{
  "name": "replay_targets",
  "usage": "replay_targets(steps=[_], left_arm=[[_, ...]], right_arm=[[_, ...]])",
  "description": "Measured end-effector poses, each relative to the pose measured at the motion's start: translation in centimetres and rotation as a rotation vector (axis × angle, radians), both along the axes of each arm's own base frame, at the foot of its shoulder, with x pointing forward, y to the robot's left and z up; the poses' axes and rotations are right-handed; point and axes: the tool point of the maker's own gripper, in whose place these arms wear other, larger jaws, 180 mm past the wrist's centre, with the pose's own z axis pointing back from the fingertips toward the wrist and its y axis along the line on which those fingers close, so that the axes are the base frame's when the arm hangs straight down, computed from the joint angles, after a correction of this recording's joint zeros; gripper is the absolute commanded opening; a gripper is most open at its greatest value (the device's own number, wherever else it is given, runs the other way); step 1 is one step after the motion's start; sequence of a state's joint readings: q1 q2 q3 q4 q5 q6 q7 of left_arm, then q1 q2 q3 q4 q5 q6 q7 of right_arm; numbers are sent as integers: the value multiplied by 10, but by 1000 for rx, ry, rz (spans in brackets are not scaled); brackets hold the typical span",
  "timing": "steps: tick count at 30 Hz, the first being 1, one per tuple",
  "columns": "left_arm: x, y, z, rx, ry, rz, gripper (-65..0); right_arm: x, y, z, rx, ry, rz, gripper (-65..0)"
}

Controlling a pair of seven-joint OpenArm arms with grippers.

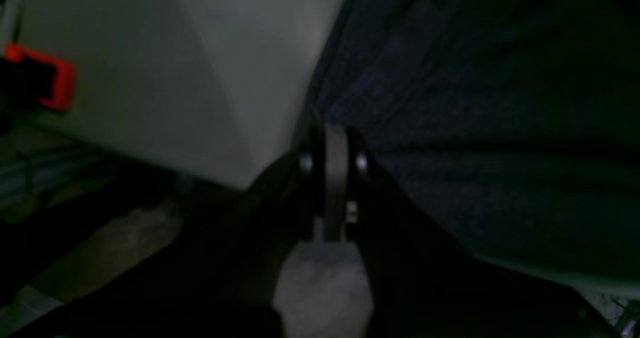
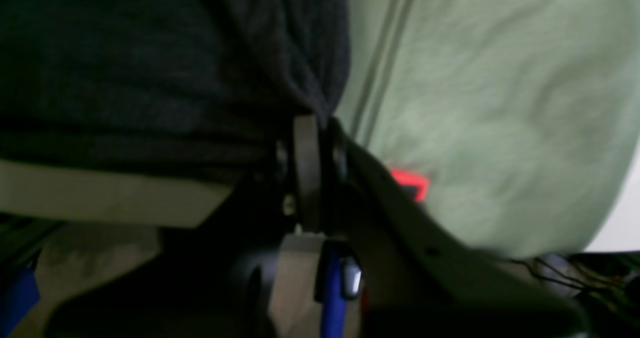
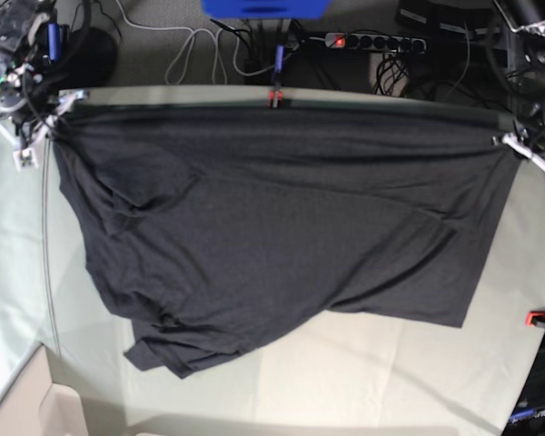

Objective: Layout the t-shirt on the table in an organized manner, then fold the t-shirt properly
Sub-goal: 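Lift the shirt edge with both grippers and pull it back flat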

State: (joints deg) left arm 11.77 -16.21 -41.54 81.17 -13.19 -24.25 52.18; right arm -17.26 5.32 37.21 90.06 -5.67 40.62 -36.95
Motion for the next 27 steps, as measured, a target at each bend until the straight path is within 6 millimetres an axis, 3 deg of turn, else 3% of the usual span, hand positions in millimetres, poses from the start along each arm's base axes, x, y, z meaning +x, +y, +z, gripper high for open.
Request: replay_targets(steps=[4,13,16,19,22,27], left_arm=[[-17,1,-14,-12,34,12,-650],[-16,1,-13,-12,24,12,-650],[-14,0,-12,-12,19,11,-647],[-13,0,-12,-10,18,10,-590],[-11,2,-9,-2,11,6,-491],[-9,10,2,20,-9,19,-356]], right_arm=[[-11,7,-6,17,8,-5,-650],[-16,0,-4,11,-1,-32,-650],[-14,0,-3,12,-4,-32,-590],[-14,-1,-3,8,-2,-31,-472],[-17,-8,-1,-1,-2,-47,-370],[-37,-52,16,-53,-44,-213,-326]])
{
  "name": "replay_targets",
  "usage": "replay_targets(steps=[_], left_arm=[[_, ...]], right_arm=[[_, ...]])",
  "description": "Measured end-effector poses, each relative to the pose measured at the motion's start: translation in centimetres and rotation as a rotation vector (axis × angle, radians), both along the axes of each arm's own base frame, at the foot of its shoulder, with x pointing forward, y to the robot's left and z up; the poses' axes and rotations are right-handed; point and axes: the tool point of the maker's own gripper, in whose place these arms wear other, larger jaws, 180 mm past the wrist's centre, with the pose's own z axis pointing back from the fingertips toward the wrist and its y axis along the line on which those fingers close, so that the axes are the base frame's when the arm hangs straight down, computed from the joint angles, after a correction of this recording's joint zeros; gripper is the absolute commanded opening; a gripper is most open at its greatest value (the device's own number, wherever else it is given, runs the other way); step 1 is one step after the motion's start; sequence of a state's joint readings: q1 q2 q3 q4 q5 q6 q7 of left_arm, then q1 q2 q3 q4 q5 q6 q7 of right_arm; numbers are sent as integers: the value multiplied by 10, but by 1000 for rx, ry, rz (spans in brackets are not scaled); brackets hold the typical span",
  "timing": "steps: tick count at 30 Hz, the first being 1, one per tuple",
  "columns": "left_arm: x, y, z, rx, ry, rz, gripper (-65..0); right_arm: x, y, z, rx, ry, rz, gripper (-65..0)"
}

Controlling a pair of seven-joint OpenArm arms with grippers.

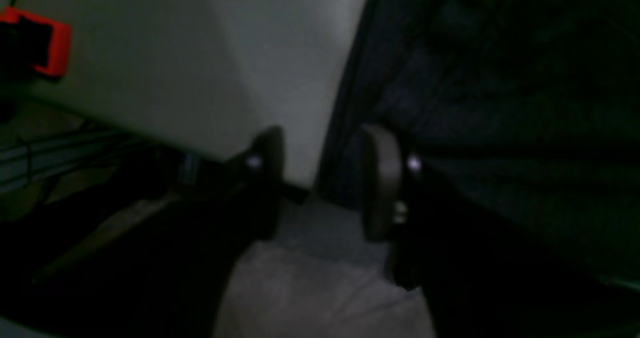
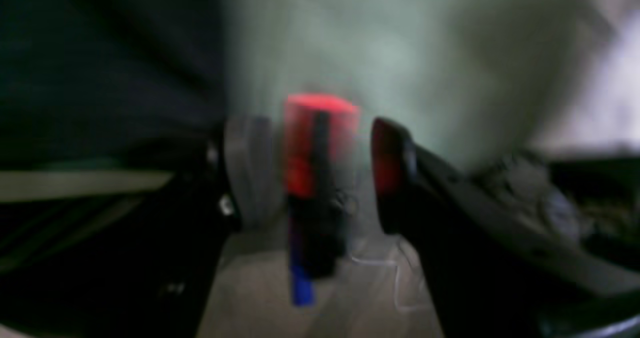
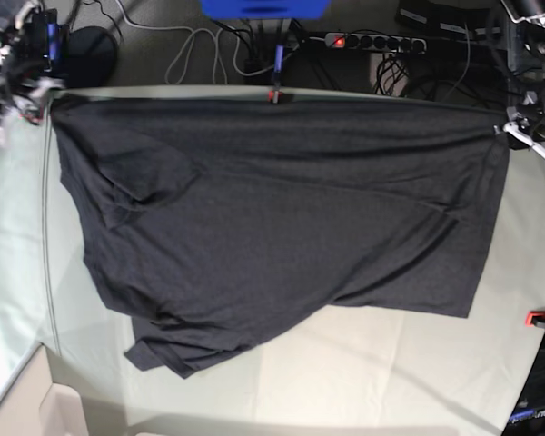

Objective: Layout the t-shirt on the table in an organized manner, then fold the t-shirt properly
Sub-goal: 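Lift the shirt edge with both grippers and pull it back flat, then reach the left gripper to the shirt side and grasp it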

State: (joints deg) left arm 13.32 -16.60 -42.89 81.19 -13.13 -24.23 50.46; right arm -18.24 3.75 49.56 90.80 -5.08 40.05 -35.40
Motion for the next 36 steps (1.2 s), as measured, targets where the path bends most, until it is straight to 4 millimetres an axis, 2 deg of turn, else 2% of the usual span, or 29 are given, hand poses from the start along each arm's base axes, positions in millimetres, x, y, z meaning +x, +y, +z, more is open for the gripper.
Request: replay_targets(steps=[4,6,8,11,13,16,18,22,24,26,28,33,36], left_arm=[[3,31,38,78,-96,79,-334],[20,37,55,99,-153,107,-333],[49,36,73,90,-236,101,-333],[106,38,102,57,-404,135,-333],[142,37,111,35,-488,129,-333],[185,23,91,58,-450,63,-333],[215,5,78,54,-464,1,-333],[253,-32,42,7,-472,-88,-333],[257,-51,18,-43,-454,-103,-333],[260,-62,5,-95,-479,-87,-333],[263,-66,3,-118,-521,-62,-333],[261,-40,6,-1,-550,47,-333],[250,-35,-4,17,-528,61,-333]], right_arm=[[-2,-18,12,-1,-54,-67,-325],[1,-23,16,-14,-62,-62,-325],[7,-23,17,-13,-67,-69,-325],[22,-20,20,1,-109,-66,-325],[25,-19,22,1,-124,-60,-325],[21,-21,19,-5,-100,-69,-325],[23,-20,20,-2,-106,-69,-325],[28,-22,23,-4,-126,-68,-325],[25,-24,23,-11,-113,-68,-325],[23,-23,21,-9,-106,-68,-325],[25,-22,21,-6,-110,-68,-325],[27,-22,22,-5,-117,-67,-325],[27,-21,22,-4,-116,-67,-325]])
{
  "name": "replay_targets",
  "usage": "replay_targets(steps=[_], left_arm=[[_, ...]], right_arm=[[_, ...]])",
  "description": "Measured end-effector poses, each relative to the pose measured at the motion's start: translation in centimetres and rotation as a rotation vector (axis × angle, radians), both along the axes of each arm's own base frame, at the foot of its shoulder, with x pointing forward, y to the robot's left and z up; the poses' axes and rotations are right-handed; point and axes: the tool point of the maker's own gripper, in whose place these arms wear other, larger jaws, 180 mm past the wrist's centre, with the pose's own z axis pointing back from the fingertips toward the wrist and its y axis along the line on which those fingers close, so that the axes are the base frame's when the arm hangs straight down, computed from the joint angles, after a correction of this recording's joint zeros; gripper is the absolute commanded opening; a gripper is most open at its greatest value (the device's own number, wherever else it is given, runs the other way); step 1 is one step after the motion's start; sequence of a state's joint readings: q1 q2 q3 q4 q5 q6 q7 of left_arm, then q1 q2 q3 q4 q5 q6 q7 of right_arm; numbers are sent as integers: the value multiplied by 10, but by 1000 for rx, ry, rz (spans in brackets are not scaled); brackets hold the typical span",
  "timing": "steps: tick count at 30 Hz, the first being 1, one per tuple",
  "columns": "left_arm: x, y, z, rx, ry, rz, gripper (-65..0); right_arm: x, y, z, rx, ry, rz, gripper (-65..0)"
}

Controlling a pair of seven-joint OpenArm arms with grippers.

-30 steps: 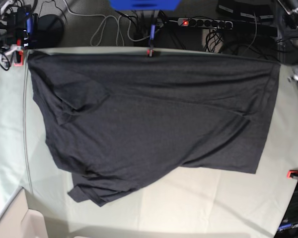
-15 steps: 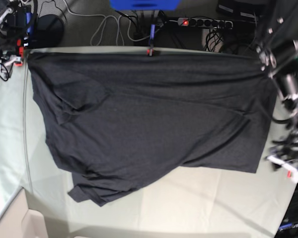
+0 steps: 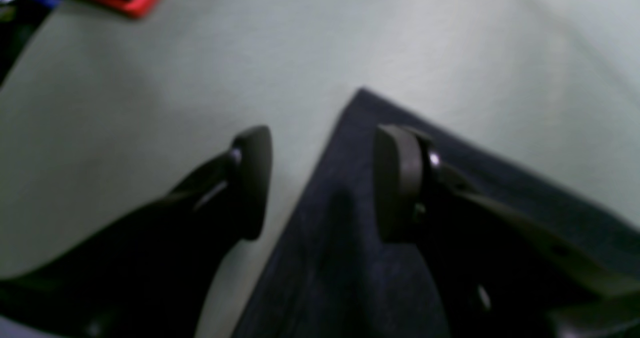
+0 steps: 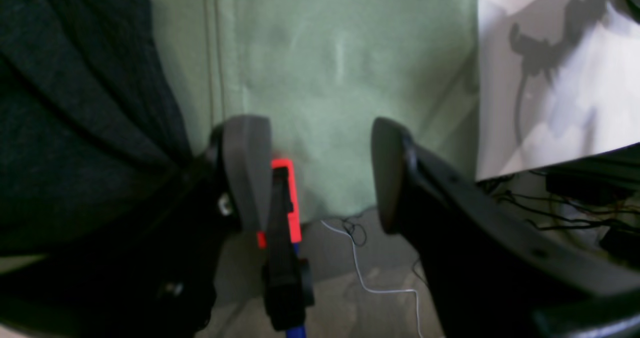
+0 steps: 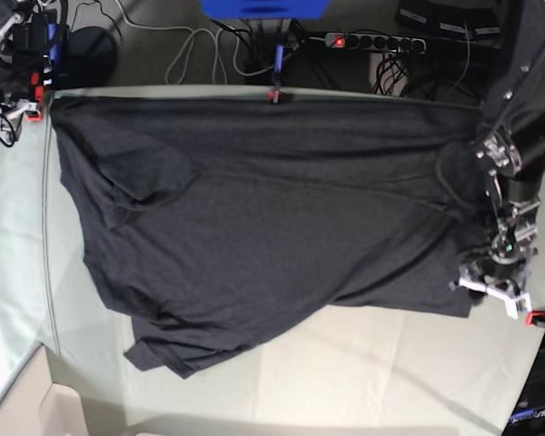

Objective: Layout the t-shirt on the table in an organized manner, then fold the t-shirt properly
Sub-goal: 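Reach the left gripper to the shirt side and grasp it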

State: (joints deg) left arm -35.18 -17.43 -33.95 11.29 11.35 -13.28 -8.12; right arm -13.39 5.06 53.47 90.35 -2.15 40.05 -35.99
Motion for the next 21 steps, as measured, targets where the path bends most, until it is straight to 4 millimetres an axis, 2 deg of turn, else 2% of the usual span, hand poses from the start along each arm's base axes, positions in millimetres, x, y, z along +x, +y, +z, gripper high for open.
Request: replay_targets(steps=[5,13,17,19,21], left_arm=[[-19,-4,-21,-1,57,-14,-333],[-24,-5,-26,-4,67,-14,-337],[-24,-8,-28,-9,69,-17,-347],[-24,-8,-28,-9,70,-17,-411],[-24,-8,-28,-8,69,-17,-518]], right_arm=[[0,0,0,0,-1,0,-325],[1,0,1,0,-3,0,-325],[18,0,7,-2,-43,1,-325],[30,3,10,2,-65,11,-325],[43,10,12,5,-77,45,-325]])
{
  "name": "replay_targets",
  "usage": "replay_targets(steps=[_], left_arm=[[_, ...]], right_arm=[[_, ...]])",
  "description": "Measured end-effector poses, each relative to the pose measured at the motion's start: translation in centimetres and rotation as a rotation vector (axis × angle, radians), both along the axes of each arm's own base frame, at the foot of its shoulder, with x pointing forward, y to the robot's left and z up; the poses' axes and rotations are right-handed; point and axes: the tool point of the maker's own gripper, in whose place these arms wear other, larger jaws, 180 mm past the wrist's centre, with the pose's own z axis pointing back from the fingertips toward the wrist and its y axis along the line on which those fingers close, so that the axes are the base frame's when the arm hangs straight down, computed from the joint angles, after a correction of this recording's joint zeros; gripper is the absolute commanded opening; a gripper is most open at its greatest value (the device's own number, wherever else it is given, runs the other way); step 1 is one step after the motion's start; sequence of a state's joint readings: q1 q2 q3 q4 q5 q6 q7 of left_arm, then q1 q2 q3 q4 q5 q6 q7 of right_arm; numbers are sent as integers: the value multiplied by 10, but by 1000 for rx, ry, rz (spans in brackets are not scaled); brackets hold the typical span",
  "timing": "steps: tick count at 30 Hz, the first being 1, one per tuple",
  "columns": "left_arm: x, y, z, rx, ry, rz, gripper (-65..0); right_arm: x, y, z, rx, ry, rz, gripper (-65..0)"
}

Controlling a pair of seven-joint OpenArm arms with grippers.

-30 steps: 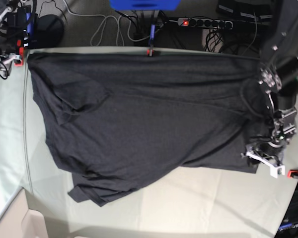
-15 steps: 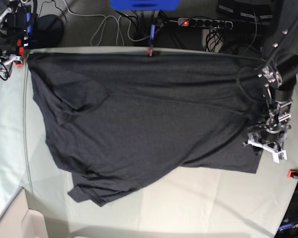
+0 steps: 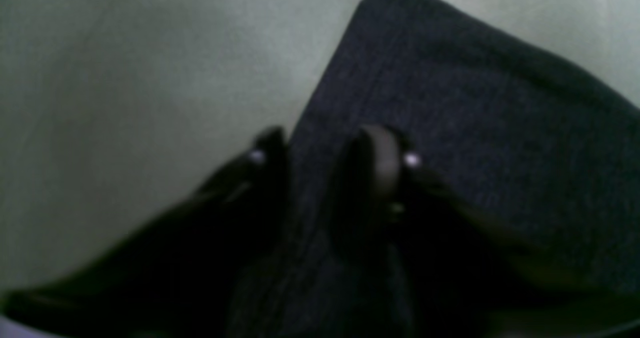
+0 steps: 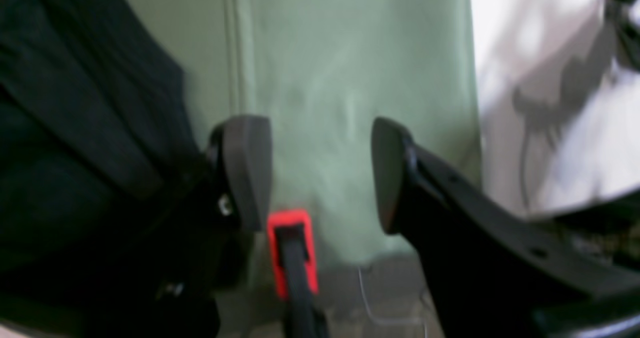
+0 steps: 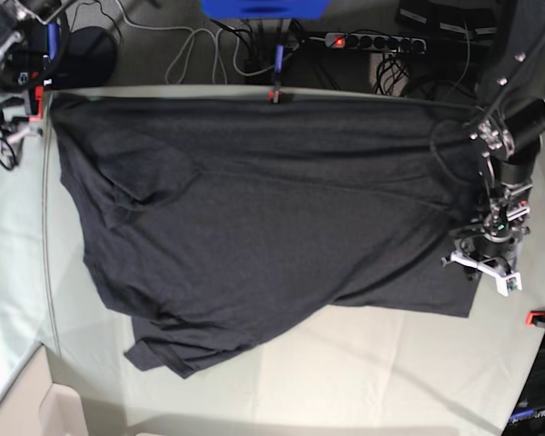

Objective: Layout the t-shirt on the table in an organized manner, then fold the t-shirt properly
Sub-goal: 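Reach the left gripper to the shirt side and grasp it, then grasp the shirt side with the right gripper opposite the left gripper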

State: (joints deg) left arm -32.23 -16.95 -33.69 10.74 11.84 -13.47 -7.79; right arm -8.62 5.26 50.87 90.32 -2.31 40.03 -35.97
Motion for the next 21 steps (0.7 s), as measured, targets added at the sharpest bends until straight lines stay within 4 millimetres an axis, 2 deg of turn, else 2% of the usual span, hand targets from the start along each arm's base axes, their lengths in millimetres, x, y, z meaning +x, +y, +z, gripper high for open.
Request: replay_targets(steps=[2,5,8,12,16,21], left_arm=[[0,1,0,1,0,0,-646],[0,1,0,0,-1,1,-633],[0,2,1,0,-1,2,-650],[0,1,1,-8,-6,8,-648],[0,3,2,-7,-6,9,-648],[-6,9,2,14,-17,11,-648]], right_arm=[[11,8,1,3,-9,31,-326],[34,21,6,2,-27,91,-325],[60,32,11,25,-71,121,-325],[93,46,2,92,-88,156,-325],[127,45,-5,135,-79,189,-324],[153,47,-22,216,-30,204,-324]])
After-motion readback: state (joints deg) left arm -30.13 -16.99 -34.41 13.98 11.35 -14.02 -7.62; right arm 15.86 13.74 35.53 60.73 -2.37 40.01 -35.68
